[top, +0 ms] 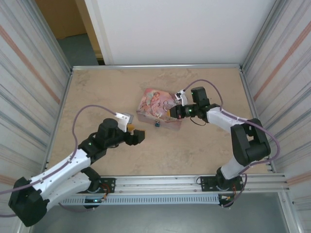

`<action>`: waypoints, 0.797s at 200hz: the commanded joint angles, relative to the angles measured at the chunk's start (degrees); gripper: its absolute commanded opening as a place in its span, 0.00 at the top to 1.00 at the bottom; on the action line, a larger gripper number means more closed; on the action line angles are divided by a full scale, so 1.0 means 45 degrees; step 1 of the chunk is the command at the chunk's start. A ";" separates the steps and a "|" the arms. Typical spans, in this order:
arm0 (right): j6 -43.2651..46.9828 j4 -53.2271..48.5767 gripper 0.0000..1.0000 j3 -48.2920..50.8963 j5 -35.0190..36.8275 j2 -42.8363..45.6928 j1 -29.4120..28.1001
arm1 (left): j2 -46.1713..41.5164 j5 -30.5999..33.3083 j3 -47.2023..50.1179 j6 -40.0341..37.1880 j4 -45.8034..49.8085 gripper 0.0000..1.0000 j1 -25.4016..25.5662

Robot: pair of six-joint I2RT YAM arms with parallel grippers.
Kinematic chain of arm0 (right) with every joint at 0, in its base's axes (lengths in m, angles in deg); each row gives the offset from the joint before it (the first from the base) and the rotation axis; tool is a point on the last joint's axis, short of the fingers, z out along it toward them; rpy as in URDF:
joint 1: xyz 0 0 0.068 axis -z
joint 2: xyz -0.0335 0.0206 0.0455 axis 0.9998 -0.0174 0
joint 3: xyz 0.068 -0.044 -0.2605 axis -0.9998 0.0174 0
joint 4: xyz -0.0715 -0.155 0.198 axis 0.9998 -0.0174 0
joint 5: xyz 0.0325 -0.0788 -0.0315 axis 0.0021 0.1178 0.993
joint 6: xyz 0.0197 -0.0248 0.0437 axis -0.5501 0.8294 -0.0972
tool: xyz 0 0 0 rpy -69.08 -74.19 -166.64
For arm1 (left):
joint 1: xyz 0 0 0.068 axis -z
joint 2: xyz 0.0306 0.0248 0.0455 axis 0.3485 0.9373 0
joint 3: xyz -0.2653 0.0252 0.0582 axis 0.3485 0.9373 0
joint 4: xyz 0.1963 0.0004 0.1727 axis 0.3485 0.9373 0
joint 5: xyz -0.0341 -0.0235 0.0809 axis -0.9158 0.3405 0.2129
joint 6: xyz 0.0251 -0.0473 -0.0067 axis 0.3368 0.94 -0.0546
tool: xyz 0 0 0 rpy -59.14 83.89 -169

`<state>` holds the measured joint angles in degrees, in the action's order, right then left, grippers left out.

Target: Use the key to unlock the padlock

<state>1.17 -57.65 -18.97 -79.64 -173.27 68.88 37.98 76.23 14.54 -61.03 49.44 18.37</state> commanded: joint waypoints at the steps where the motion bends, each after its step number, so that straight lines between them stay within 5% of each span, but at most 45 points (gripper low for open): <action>1: -0.0775 0.1089 1.00 -0.0216 0.0292 -0.0499 0.0203 | 0.0740 0.0191 0.0255 0.0364 -0.1442 0.18 -0.0001; 159: -0.1117 0.1561 1.00 0.0653 0.0119 -0.1621 -0.0068 | 0.5911 -0.0194 -0.0875 0.1281 -0.4030 0.22 -0.0019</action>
<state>-2.42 -48.58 -17.83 -80.28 -178.95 69.87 62.28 75.90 13.21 -56.52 34.62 18.37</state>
